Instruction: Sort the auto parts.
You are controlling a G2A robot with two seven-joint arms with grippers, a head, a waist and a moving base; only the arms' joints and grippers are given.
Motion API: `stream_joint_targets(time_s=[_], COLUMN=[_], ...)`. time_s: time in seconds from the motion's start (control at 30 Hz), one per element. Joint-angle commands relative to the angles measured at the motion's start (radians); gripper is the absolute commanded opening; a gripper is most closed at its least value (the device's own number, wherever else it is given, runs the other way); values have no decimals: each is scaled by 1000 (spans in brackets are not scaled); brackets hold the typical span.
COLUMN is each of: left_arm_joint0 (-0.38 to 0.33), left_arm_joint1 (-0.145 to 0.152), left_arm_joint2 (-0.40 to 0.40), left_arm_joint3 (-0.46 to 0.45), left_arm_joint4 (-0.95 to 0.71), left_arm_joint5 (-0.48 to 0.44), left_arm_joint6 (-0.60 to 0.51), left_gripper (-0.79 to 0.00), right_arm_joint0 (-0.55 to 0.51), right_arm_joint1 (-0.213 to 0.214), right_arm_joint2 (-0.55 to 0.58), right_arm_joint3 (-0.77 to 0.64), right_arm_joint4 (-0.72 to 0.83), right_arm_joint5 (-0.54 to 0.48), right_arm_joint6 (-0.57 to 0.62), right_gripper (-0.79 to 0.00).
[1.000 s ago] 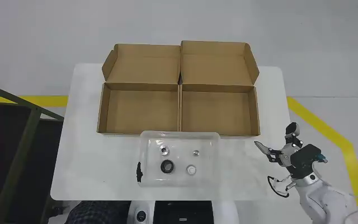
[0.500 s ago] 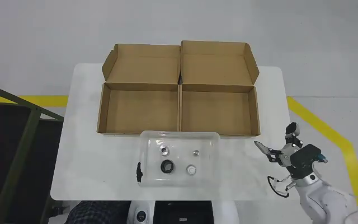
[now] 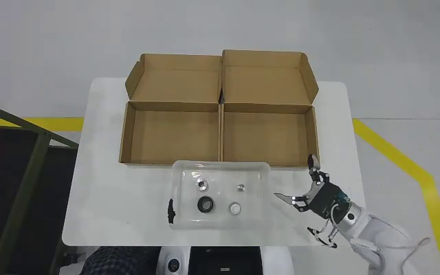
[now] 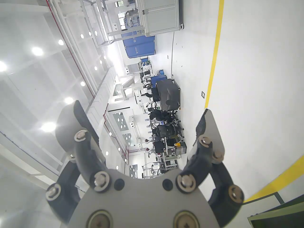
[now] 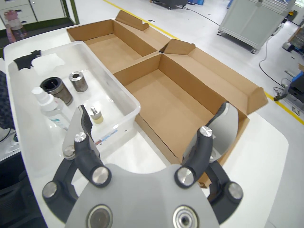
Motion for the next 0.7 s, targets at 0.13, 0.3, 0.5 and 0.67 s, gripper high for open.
stream_joint_targets(time_s=[0.13,0.3,0.5,0.67], left_arm_joint0=[0,0,0,0], left_arm_joint1=[0,0,0,0], left_arm_joint2=[0,0,0,0], left_arm_joint3=[0,0,0,0], left_arm_joint4=[0,0,0,0], left_arm_joint5=[0,0,0,0], left_arm_joint6=[0,0,0,0], left_gripper=[0,0,0,0], right_arm_joint0=[29,68,112,150], right_arm_joint1=[7,10,10,10], right_arm_joint2=[-73,-144,-236,-287], right_arm_joint3=[-24,-18,0,22], right_arm_joint4=[-59,-74,-56,-18], right_arm_joint5=[-50,-88,-109,-109], right_arm_joint6=[27,80,193,280], right_gripper=[0,0,0,0])
